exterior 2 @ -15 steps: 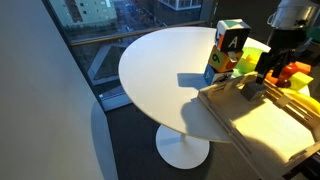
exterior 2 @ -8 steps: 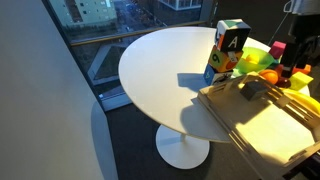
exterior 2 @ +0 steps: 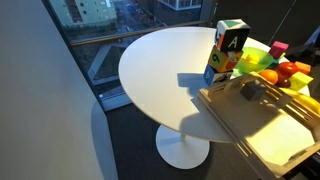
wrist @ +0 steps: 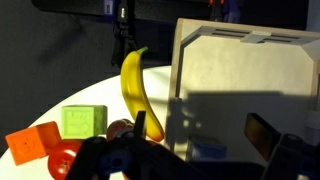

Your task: Pick up the gray block and put it in the tray

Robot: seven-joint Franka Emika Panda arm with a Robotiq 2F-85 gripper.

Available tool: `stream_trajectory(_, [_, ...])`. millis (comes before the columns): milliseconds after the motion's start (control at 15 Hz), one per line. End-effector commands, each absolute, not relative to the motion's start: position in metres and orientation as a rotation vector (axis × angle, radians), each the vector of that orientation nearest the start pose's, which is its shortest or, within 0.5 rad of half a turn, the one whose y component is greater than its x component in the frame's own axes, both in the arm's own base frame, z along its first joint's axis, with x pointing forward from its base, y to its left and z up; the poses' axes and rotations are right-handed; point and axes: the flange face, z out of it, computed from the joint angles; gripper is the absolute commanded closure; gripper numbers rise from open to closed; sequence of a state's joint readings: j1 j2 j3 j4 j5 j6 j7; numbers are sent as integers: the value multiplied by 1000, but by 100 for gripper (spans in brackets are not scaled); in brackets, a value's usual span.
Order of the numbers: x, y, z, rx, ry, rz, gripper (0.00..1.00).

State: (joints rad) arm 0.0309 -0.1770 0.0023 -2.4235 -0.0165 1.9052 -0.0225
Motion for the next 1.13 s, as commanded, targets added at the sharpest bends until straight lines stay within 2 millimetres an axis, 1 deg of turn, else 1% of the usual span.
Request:
stream_trajectory(0, [405, 3, 387, -3133, -58, 455, 0])
stream_trajectory(267, [396, -3, 418, -3143, -36, 326, 0])
stream_trajectory(533, [389, -5, 440, -3145, -34, 215, 0])
stream_trajectory(733, [387, -5, 446, -3145, -39, 173, 0])
stream_trajectory(800, [393, -1, 442, -3144, -48, 219, 0])
stream_trajectory(1067, [393, -1, 441, -3144, -49, 223, 0])
